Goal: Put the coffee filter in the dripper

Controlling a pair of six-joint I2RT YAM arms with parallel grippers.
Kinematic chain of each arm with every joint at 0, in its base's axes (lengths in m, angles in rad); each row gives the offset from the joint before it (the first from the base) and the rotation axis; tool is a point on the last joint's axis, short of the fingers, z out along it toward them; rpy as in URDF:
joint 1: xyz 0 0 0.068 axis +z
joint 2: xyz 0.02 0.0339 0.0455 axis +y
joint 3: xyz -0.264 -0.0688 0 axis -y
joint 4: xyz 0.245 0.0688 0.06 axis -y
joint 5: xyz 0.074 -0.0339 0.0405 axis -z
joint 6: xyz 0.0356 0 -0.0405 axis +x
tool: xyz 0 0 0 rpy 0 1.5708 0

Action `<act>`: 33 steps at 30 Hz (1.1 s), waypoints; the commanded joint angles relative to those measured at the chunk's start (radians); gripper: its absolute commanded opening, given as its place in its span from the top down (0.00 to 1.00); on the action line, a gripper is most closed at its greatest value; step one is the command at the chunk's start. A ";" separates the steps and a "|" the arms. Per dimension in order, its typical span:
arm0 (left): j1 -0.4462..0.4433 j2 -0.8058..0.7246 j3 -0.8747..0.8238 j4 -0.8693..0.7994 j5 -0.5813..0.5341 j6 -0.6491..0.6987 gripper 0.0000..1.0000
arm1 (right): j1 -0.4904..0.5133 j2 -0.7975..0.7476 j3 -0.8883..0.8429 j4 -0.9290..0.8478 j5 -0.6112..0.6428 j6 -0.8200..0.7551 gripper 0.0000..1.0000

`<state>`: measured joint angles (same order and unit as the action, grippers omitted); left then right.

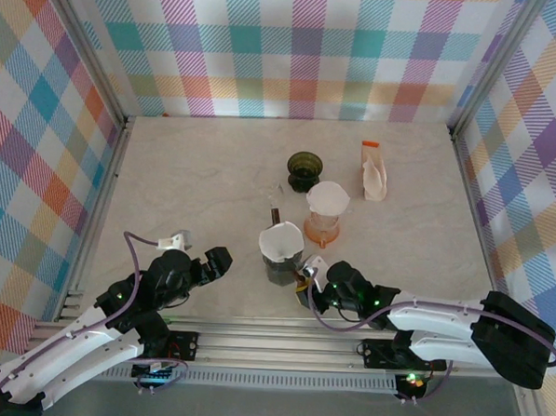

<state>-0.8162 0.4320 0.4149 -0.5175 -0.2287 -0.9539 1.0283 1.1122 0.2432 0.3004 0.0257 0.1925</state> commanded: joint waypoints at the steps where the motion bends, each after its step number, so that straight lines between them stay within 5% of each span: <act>1: -0.007 -0.018 -0.001 0.013 0.000 0.007 0.00 | 0.004 0.019 0.034 0.062 0.011 -0.031 0.72; 33: -0.007 -0.152 0.073 -0.139 -0.077 -0.006 0.03 | -0.081 0.487 0.351 0.223 -0.080 -0.130 0.76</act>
<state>-0.8162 0.3058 0.4553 -0.6041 -0.2642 -0.9546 0.9581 1.5623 0.5385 0.4767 -0.0101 0.0792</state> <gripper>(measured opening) 0.970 0.241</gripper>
